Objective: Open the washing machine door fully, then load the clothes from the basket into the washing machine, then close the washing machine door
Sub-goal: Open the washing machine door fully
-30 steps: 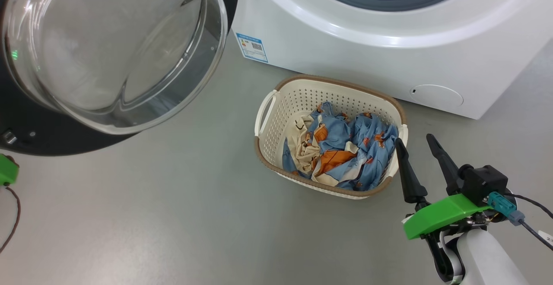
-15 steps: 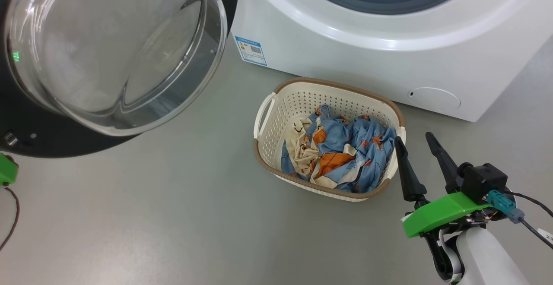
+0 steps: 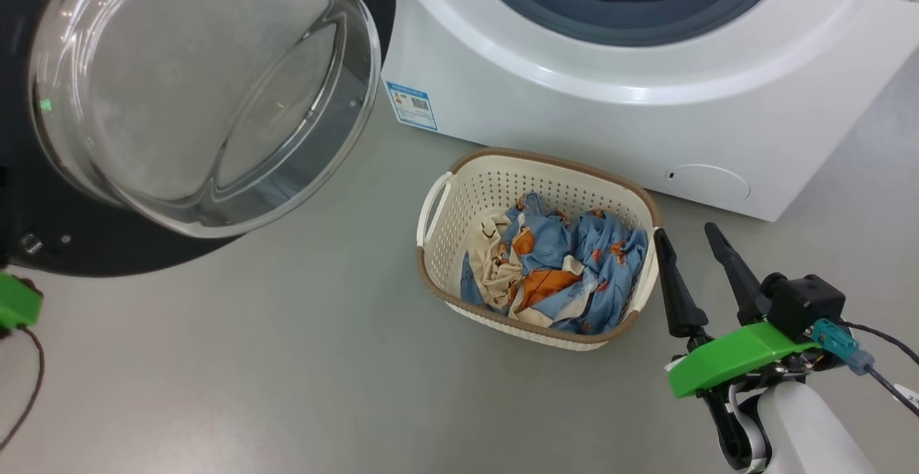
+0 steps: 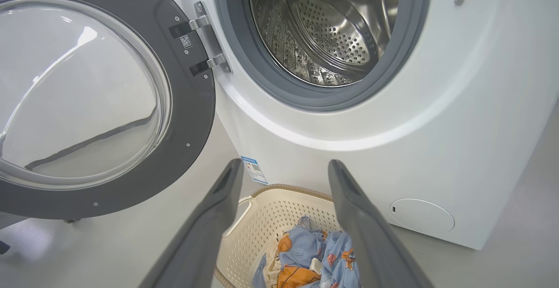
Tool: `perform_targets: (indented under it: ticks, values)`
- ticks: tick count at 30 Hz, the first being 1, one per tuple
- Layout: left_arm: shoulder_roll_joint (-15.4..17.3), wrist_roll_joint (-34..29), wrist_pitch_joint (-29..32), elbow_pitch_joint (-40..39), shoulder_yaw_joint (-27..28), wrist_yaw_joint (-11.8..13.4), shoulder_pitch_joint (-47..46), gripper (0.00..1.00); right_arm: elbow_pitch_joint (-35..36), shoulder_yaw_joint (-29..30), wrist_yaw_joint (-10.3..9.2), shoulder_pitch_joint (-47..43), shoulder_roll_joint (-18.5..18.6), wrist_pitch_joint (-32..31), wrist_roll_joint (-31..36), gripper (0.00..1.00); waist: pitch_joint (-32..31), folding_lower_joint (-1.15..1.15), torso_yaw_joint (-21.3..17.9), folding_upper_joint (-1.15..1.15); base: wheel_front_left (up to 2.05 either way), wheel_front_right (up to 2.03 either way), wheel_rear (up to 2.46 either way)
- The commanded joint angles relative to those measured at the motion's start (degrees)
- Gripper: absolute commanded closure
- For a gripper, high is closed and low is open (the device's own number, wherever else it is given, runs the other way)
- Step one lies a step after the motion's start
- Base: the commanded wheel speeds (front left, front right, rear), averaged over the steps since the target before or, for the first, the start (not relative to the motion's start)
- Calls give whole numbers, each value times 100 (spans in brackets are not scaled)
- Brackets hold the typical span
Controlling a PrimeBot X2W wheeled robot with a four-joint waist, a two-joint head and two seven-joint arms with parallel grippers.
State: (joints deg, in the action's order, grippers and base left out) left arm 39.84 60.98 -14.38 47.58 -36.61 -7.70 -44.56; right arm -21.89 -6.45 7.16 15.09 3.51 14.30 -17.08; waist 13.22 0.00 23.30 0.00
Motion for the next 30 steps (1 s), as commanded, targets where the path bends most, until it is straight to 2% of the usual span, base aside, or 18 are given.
perform_targets:
  ticks: [1, 4, 6, 7, 12, 19, 30]
  values:
    - [398, -71, -61, -177, 306, 21, 40, 92, 170, -100, 33, -31, -63, 70, -29, 0, -76, 0, -8, 0, 0, 0, 0]
    - [378, -159, -62, -446, 434, 21, 289, 54, 207, -95, 33, -80, -63, 70, -39, 0, -165, 0, -33, 0, 0, 0, 0]
    - [366, -229, -62, -619, 546, 21, 447, 6, 222, -90, 33, -116, -63, 70, -51, 0, -230, 0, -59, 0, 0, 0, 0]
    - [348, -267, -62, -711, 604, 21, 530, 0, 228, -86, 33, -139, -63, 70, -57, 0, -269, 0, -74, 0, 0, 0, 0]
    - [268, -450, -62, -1064, 893, 21, 877, 0, 275, -70, 33, -250, -63, 70, -63, 0, -411, 0, -159, 0, 0, 0, 0]
    - [15, -978, -62, -1798, 1675, 21, 1596, 0, 437, -58, 33, -470, -63, 70, -34, 0, -681, 0, -440, 0, 0, 0, 0]
    - [-436, -1548, -62, -2585, 2367, 50, 2447, 0, 701, -140, 33, -674, 4, 70, -54, 0, -898, 0, -1071, 0, 0, 0, 0]
